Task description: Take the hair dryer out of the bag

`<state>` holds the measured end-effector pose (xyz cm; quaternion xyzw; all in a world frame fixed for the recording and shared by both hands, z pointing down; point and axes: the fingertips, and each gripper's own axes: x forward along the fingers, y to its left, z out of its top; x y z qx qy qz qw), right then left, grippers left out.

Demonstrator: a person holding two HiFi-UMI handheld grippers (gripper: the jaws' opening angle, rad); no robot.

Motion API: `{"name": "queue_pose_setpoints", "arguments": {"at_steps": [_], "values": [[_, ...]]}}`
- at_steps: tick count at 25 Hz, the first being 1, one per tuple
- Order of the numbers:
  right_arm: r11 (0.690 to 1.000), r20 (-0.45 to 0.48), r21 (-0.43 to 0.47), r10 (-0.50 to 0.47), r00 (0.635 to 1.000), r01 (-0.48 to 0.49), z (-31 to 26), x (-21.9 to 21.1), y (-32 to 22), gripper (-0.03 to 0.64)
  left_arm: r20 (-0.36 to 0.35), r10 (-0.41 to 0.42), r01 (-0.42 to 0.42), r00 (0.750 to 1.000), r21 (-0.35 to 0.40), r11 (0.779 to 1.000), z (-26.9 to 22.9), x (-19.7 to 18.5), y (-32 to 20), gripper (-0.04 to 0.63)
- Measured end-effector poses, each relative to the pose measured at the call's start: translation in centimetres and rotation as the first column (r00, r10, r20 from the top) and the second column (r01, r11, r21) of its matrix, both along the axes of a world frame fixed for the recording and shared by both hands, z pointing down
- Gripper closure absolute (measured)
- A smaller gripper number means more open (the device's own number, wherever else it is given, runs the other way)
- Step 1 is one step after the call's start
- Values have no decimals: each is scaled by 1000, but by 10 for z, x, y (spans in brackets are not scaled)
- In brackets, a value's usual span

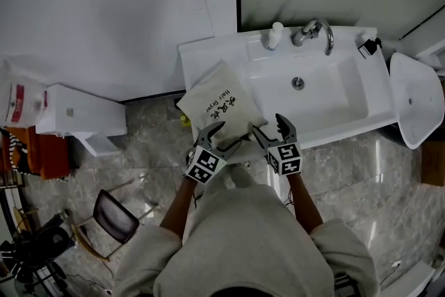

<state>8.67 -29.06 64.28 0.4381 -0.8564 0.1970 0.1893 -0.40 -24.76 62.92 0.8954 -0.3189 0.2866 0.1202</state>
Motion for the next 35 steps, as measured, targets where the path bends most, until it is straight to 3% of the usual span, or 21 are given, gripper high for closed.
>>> {"name": "queue_pose_setpoints", "arguments": {"at_steps": [11, 18, 23, 35], "values": [[997, -20, -38, 61, 998, -62, 15, 3, 18, 267, 116, 178, -179, 977, -6, 984, 32, 14, 7, 313], [997, -19, -53, 48, 999, -49, 19, -5, 28, 270, 101, 185, -182, 978, -37, 983, 42, 10, -2, 414], [997, -18, -64, 35, 999, -36, 22, -8, 31, 276, 84, 175, -172, 981, -43, 984, 39, 9, -6, 541], [993, -3, -74, -91, 996, 90, 21, -40, 41, 304, 37, 126, -127, 991, 22, 992, 2, -3, -18, 565]]}}
